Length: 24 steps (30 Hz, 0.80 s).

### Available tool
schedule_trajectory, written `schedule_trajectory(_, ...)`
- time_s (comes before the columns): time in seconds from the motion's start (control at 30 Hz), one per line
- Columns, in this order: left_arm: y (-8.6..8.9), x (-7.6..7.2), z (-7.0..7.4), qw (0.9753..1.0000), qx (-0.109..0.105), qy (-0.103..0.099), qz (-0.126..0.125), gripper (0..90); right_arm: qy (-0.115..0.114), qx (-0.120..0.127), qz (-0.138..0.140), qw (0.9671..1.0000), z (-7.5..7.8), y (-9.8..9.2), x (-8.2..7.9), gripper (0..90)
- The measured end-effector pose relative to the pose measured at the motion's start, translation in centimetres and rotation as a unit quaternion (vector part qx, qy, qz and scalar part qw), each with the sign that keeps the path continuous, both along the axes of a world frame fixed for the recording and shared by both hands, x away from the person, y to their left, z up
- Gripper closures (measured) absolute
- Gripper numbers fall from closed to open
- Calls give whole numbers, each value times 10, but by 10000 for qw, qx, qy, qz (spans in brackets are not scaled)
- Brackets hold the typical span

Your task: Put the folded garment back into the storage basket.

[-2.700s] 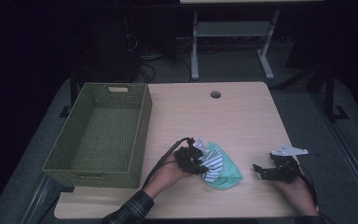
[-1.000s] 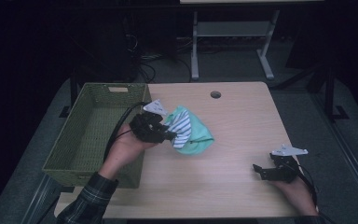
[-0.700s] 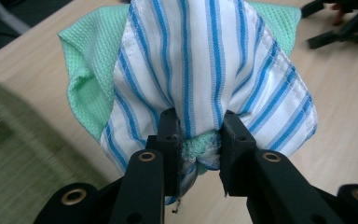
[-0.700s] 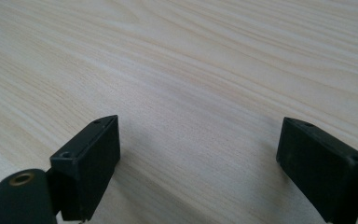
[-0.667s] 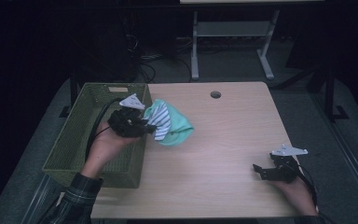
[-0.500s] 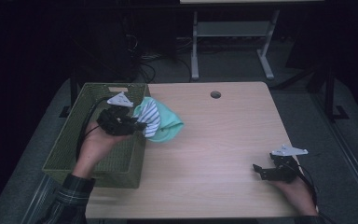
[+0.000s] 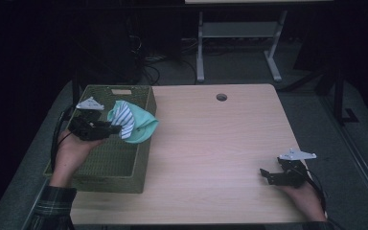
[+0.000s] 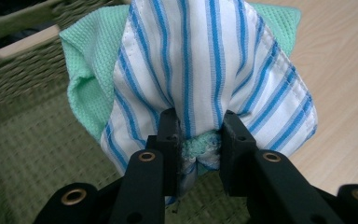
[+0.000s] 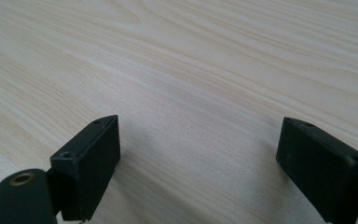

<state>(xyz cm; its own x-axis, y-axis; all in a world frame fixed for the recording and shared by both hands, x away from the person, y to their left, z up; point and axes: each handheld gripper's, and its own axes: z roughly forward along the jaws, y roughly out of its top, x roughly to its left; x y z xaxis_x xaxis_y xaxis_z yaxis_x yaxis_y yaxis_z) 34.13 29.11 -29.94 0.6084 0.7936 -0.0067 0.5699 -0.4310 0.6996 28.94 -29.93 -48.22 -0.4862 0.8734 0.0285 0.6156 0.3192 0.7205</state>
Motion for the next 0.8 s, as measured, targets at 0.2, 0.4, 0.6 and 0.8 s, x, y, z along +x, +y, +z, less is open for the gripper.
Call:
schedule_trajectory(0.2,22,2,-7,9994,64,58,322,722,0,-1,-1,10000,0,0,0,129)
schedule_trajectory(0.4,37,8,-23,9981,191,168,555,721,-1,-1,0,10000,0,0,0,129)
schedule_trajectory(0.6,43,15,-43,9969,325,353,623,720,-1,-3,2,10000,0,0,0,129)
schedule_trajectory(0.8,45,24,-63,9956,359,552,666,717,0,-2,1,10000,0,0,0,129)
